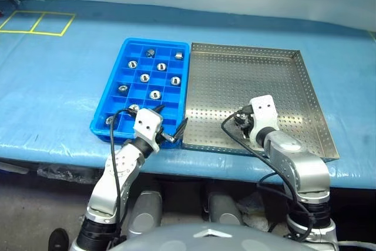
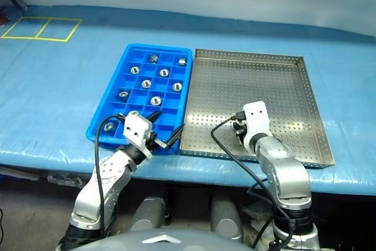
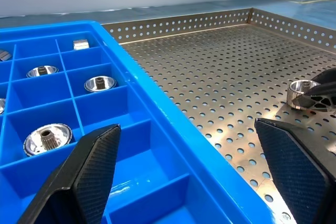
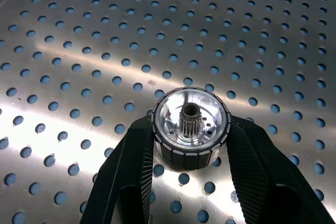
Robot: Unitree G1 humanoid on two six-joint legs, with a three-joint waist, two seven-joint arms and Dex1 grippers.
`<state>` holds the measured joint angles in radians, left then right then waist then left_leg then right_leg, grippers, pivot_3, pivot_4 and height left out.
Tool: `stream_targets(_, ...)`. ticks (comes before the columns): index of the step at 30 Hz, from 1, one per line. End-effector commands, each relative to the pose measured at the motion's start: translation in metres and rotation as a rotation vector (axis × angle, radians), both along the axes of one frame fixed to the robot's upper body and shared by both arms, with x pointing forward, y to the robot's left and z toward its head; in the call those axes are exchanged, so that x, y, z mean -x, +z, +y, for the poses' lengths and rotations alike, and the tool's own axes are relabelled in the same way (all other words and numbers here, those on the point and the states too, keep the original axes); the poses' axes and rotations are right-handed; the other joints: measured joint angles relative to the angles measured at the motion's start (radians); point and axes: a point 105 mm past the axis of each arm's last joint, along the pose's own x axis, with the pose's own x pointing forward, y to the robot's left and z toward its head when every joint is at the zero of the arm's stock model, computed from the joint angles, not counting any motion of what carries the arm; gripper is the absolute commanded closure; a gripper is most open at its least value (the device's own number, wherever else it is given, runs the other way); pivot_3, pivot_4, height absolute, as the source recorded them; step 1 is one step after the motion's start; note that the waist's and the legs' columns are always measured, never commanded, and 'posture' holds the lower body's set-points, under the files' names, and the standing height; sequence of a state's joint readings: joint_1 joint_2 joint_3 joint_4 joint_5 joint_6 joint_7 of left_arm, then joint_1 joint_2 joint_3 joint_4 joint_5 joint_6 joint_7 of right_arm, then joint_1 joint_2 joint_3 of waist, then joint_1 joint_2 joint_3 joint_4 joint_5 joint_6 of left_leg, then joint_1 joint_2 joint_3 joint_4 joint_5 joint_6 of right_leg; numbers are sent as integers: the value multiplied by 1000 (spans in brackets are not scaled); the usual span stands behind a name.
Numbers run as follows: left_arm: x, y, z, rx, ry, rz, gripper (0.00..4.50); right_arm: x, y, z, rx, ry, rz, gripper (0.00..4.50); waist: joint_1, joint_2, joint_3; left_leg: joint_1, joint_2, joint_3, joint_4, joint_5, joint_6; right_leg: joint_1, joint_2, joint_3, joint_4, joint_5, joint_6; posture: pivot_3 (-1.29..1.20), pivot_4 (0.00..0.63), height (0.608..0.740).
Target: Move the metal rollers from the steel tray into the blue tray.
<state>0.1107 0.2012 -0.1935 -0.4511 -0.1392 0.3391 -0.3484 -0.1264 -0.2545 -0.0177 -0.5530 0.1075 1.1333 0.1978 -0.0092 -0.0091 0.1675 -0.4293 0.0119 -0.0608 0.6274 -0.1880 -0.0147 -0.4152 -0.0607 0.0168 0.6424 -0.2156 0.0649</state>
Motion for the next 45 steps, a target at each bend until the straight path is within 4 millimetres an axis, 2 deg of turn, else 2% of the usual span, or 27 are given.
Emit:
stream_targets(1, 2, 18, 6, 25, 12, -90, 0, -10, 30, 34, -36, 130, -120, 2807, 0, 0, 0, 0, 0, 0, 0, 0, 0, 0, 0, 0, 0, 0, 0, 113, 150, 740)
stream_targets(3, 5, 20, 11, 21, 23, -113, 0, -15, 39, 58, -45, 217, -147, 2807, -1, 0, 0, 0, 0, 0, 0, 0, 0, 0, 0, 0, 0, 0, 0, 129, 150, 740)
stream_targets(8, 9, 21, 21, 16, 64, -131, 0, -20, 51, 96, -55, 354, -179, 2807, 18, 0, 0, 0, 0, -1, -1, 0, 0, 0, 0, -1, 0, 0, 0, 174, 150, 740)
stream_targets(12, 16, 22, 41, 4, 151, -137, 0, -23, 59, 138, -81, 500, -206, 2807, 33, 0, 0, -1, 0, -1, -1, 0, 0, 0, 0, -1, -1, 0, 0, 245, 150, 740)
stream_targets(17, 24, 20, 54, -16, 218, -130, 0, -26, 51, 160, -67, 588, -190, 2807, 63, 0, 0, 0, 0, -3, -1, 0, 0, 0, 0, -3, 0, -1, -1, 311, 150, 740)
stream_targets(21, 29, 20, 58, -16, 240, -128, 0, -29, 41, 161, -49, 599, -151, 2807, 91, 0, 0, -1, 0, -3, -1, 0, 0, 0, 0, -3, -1, -1, -1, 339, 150, 740)
stream_targets(30, 33, 18, 49, -7, 221, -117, 0, -32, 33, 139, 57, 530, -71, 2807, 114, 0, 0, -1, 0, -3, -2, -1, -1, -1, 0, -3, -1, -1, -1, 340, 150, 740)
stream_targets(36, 31, 15, 49, -7, 208, -110, 0, -15, 21, 123, 153, 569, 32, 2807, 131, 0, 0, -1, 0, -3, -3, -1, -2, -1, 0, -3, -2, -1, -2, 308, 150, 740)
stream_targets(41, 30, 11, 47, -5, 184, -100, 0, -4, 14, 123, 188, 625, 60, 2807, 135, 0, 0, -1, 0, -3, -3, -1, -2, -1, -1, -4, -4, -1, -2, 291, 150, 740)
stream_targets(42, 29, 10, 46, -5, 177, -99, 0, -5, 14, 124, 180, 617, 57, 2080, 135, 0, 0, -1, 0, -3, -3, -2, -2, -1, -1, -4, -4, -1, -2, 291, 150, 740)
stream_targets(45, 27, 9, 45, -5, 169, -101, 0, -6, 16, 126, 169, 600, 37, 1210, 132, 0, 0, -1, 0, -2, -3, -2, -3, -1, -1, -4, -4, -1, -2, 271, 150, 740)
